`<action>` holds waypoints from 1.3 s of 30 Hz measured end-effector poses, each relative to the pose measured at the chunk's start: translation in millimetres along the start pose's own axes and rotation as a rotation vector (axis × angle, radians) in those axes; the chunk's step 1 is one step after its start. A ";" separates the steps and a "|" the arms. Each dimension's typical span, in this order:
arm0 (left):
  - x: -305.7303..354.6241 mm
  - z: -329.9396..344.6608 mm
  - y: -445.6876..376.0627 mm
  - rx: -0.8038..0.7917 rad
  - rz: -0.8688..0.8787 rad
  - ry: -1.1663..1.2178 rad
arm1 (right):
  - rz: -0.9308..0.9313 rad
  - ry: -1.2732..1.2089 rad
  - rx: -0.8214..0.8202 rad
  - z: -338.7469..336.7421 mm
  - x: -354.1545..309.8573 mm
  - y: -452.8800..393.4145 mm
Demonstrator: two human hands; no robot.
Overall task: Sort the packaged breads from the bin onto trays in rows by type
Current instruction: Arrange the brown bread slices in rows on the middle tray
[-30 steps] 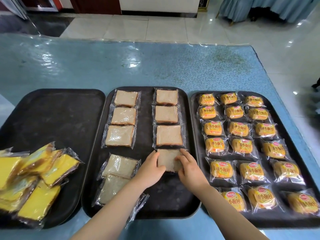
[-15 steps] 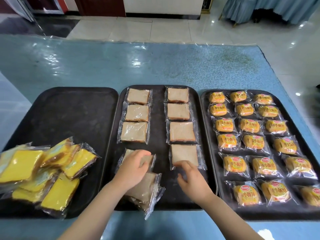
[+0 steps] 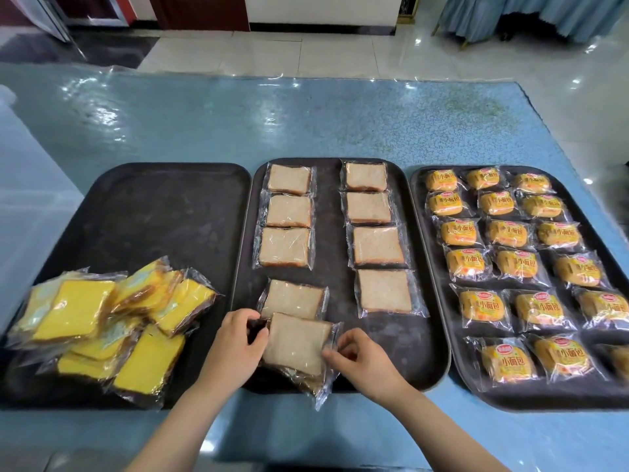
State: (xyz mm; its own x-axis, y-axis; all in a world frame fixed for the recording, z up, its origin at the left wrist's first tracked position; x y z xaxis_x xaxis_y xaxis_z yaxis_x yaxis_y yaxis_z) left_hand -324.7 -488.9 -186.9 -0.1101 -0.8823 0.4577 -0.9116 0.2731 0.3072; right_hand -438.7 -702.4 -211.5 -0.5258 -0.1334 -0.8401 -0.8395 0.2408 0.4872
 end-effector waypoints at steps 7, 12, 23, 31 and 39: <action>10.9 3.6 9.2 -0.043 -0.005 0.089 | -0.012 -0.008 -0.004 4.2 -3.0 3.0; 36.0 4.5 16.4 -0.023 0.047 0.132 | -0.077 0.005 0.071 -12.9 -11.5 5.5; 123.0 59.5 33.4 -0.281 0.135 0.209 | -0.013 0.298 0.167 -111.6 10.4 20.1; 154.5 115.6 52.6 -0.396 0.183 -0.008 | 0.047 0.541 0.126 -129.6 29.8 31.2; 158.2 123.2 60.4 -0.337 0.214 -0.203 | -0.001 0.614 0.172 -121.4 26.3 25.7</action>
State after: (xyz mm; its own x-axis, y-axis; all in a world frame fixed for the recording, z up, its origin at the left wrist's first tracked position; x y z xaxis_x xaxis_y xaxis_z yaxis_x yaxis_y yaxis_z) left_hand -445.9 -659.2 -198.7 -0.3885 -0.8405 0.3777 -0.6833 0.5377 0.4939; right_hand -490.8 -816.4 -192.0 -0.5504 -0.6482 -0.5263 -0.8330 0.3842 0.3980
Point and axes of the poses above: each hand's wrist, its own y-axis away from the middle knuckle, its own z-axis out of the palm, x = y × z, the point moved 7 cm from there along -y, towards the middle knuckle, and after that the axes turned 12 degrees about -y, right-handed, at the moved point
